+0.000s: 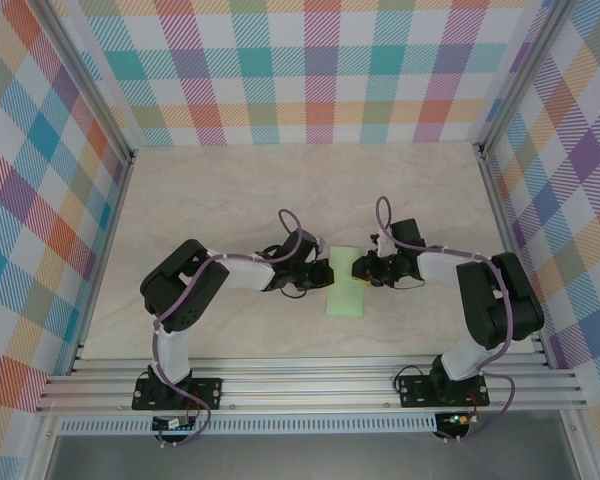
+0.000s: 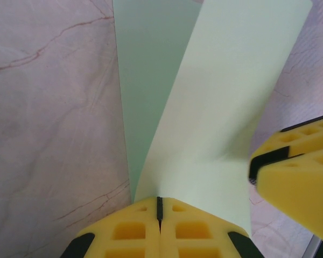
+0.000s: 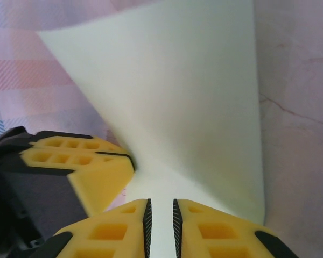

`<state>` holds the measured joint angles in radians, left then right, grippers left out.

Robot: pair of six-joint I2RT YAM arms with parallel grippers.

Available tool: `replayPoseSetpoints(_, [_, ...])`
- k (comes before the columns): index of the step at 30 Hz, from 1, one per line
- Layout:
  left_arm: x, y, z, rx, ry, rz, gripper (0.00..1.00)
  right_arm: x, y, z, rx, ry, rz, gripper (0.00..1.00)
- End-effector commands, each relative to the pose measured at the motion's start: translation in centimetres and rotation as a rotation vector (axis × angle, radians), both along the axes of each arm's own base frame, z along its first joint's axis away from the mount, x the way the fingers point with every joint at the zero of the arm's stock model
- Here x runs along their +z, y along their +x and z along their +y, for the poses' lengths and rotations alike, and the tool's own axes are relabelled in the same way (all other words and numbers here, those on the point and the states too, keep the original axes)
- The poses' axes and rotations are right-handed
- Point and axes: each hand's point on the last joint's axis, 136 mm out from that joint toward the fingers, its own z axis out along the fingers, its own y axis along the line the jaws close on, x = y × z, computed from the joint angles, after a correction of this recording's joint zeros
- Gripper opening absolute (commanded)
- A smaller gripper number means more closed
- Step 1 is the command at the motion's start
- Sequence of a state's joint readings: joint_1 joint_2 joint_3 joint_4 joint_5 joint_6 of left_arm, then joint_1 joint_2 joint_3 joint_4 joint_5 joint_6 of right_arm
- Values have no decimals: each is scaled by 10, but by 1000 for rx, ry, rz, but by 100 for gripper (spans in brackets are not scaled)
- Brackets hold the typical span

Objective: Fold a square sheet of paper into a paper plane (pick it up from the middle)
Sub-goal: Fold the square sheet of paper in half at the center of the table.

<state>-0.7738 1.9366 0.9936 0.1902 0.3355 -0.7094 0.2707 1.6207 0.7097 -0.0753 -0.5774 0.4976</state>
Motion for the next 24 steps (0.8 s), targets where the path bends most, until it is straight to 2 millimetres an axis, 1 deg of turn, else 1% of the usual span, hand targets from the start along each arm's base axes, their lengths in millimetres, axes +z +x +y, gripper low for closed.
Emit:
replayPoseSetpoints(1, [-47,-27,25,-16,164,110,0,16,13,1,26,26,-58,21])
replayPoseSetpoints(5, [-48,-28,24,-17,163,112,0,6,19,-1,19,13,-38,21])
replayPoseSetpoints(10, [-47,-28,25,-16,166,111,0,-22,19,-8,-14,-21,32,21])
replayPoseSetpoints(13, [-47,-28,25,-19,167,109,0,-30,17,-9,-27,-23,60,21])
replayPoseSetpoints(15, [-48,-28,26,-18,169,111,0,-27,18,-9,-30,-25,58,21])
replayPoseSetpoints(20, [-48,-29,26,-20,171,113,0,2,31,-9,-20,-35,-6,22])
replayPoseSetpoints(22, [-49,-28,26,-19,172,113,0,8,37,-7,-9,-37,-19,22])
replayPoseSetpoints(24, [-48,-28,25,-18,169,111,0,8,41,-6,-4,-37,-18,22])
